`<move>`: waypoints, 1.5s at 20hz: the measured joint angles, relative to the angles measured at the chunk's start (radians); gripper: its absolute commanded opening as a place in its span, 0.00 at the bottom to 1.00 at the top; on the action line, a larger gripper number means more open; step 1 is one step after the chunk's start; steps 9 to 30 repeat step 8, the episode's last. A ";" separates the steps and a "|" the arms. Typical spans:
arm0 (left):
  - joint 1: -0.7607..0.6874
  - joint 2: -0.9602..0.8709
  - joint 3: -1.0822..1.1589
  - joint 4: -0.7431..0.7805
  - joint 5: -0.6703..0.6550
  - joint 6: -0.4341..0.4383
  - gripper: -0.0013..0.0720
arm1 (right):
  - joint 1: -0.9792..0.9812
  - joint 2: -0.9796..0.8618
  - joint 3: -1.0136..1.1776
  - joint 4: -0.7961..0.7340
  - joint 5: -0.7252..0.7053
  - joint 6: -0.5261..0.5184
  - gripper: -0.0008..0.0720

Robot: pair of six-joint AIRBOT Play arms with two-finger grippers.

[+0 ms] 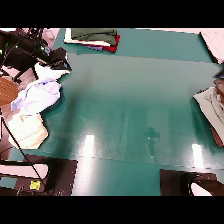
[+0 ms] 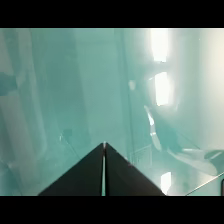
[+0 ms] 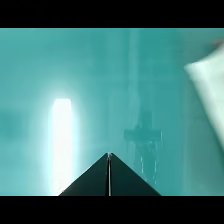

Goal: Fold the shirts.

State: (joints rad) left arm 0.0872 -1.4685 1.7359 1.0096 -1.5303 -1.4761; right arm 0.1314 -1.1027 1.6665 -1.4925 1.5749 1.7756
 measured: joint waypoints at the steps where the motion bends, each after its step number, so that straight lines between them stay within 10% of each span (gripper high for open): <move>1: 0.000 0.000 0.000 0.000 0.006 0.000 0.05 | 0.072 0.003 -0.034 0.001 -0.021 0.003 0.05; 30: 0.000 0.000 0.000 0.000 0.058 -0.001 0.05 | 0.313 0.012 -0.144 -0.003 -0.121 0.014 0.05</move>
